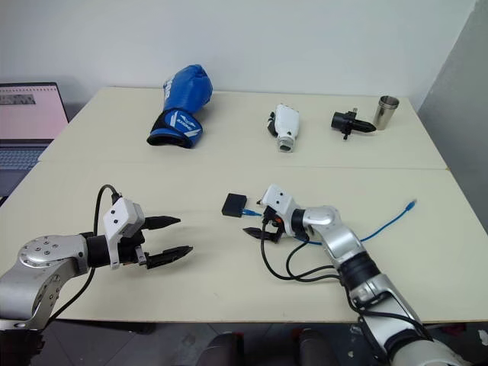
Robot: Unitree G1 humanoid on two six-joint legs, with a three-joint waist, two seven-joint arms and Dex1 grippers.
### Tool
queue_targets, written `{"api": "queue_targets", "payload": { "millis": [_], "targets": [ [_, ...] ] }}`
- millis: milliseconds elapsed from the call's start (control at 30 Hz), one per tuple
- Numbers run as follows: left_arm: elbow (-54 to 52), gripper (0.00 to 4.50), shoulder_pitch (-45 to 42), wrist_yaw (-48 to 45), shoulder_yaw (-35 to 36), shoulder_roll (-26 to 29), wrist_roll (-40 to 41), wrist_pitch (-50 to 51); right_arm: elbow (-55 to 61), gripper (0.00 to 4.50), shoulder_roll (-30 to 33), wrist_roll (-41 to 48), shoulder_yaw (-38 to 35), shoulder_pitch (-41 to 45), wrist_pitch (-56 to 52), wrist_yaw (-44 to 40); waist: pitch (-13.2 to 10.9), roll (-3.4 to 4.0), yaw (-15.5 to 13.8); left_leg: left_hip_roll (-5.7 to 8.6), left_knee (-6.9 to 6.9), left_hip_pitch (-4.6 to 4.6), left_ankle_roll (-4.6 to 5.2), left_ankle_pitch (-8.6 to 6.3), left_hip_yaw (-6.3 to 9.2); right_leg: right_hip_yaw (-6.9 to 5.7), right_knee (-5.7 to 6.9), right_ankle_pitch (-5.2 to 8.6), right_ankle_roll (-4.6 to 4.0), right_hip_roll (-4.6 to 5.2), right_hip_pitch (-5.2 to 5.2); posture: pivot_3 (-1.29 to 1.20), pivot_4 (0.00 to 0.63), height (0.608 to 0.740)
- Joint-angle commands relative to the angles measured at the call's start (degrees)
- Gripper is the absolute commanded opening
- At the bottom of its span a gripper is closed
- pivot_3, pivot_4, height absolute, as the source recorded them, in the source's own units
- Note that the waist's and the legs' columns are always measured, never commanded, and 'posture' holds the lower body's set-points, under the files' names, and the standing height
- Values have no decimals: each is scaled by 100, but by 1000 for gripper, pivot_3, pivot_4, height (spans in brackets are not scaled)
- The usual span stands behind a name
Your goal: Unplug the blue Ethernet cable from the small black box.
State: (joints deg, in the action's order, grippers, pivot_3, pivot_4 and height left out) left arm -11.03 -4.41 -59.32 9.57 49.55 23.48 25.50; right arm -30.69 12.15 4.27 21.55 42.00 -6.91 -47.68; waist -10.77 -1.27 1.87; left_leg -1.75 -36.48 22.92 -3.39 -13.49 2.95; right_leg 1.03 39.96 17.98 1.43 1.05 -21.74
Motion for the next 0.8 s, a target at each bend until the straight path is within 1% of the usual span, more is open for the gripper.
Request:
{"api": "queue_targets", "payload": {
  "millis": [33, 67, 200, 267, 333, 367, 467, 500, 633, 700, 800],
  "targets": [
    [-12, 4500, -39, -4, 92, 80, -48, -148, -637, 4485, -185, -147, -159, 352, 458, 19, 0, 0, 2, 0, 0, 0, 0, 0, 1, -1, 0, 0, 0, 0, 1, 0, 150, 740],
    [7, 4500, -41, -10, 86, 79, -62, -169, -818, 4485, -238, -171, -191, 427, 523, 37, 0, 0, 3, 0, 0, -1, 0, 0, -1, 1, 0, 0, 0, 0, 1, 0, 150, 740],
    [54, 4500, -48, -30, 62, 75, -90, -227, -1313, 3713, -348, -264, -233, 634, 712, 17, -1, 1, 8, -1, 1, -1, 0, 0, -2, 1, 2, 0, -1, -1, -1, 0, 150, 740],
    [103, 4500, -73, -42, 44, 59, -108, -273, -1442, 3166, -364, -320, -230, 689, 776, -63, -1, 1, 9, -2, 1, -2, 0, 0, -1, 1, 3, 0, -1, -1, 0, 0, 150, 740],
    [154, 4500, -100, -42, 43, 31, -103, -293, -1512, 2765, -359, -408, -197, 735, 870, -100, 0, 1, 9, -2, 1, -2, 0, 0, -1, 1, 3, 0, -1, -1, 0, 0, 150, 740],
    [186, 4500, -111, -44, 37, 25, -106, -310, -1532, 2410, -359, -454, -183, 755, 914, -109, -1, 1, 9, -2, 1, -2, 0, 0, -1, 1, 3, 0, -1, -1, 0, 0, 150, 740],
    [287, 4500, -135, -61, 22, 18, -82, -292, -1558, 1701, -381, -575, -155, 791, 1003, -116, -1, 1, 8, -1, 1, -2, 0, 0, -1, 0, 3, 0, -1, 0, 0, 0, 150, 740],
    [343, 4500, -166, -74, 14, 16, -50, -229, -1557, 1358, -382, -621, -142, 803, 1040, -121, -1, 1, 8, -1, 1, -2, 0, 0, -1, 1, 3, 0, -1, 0, 0, 0, 150, 740],
    [549, 4500, -281, -267, 18, 21, 188, 38, -1427, 432, -334, -790, -97, 793, 1191, -165, -1, 1, 8, -1, 1, -2, 0, 0, 0, 0, 5, 0, -1, -1, 0, 0, 150, 740],
    [644, 4500, -340, -302, 51, -4, 288, 181, -1268, 232, -271, -880, -76, 762, 1299, -196, -1, 1, 7, -1, 1, -1, 0, 0, 0, -1, 4, 0, -1, -1, 0, 0, 150, 740],
    [726, 4500, -529, -242, 208, -180, 810, 839, -549, 232, 36, -1035, -21, 602, 1708, -308, -1, 3, -7, 1, 0, 1, 0, 0, 1, -2, 4, 0, -1, 0, -1, 0, 150, 740]
  ]
}}
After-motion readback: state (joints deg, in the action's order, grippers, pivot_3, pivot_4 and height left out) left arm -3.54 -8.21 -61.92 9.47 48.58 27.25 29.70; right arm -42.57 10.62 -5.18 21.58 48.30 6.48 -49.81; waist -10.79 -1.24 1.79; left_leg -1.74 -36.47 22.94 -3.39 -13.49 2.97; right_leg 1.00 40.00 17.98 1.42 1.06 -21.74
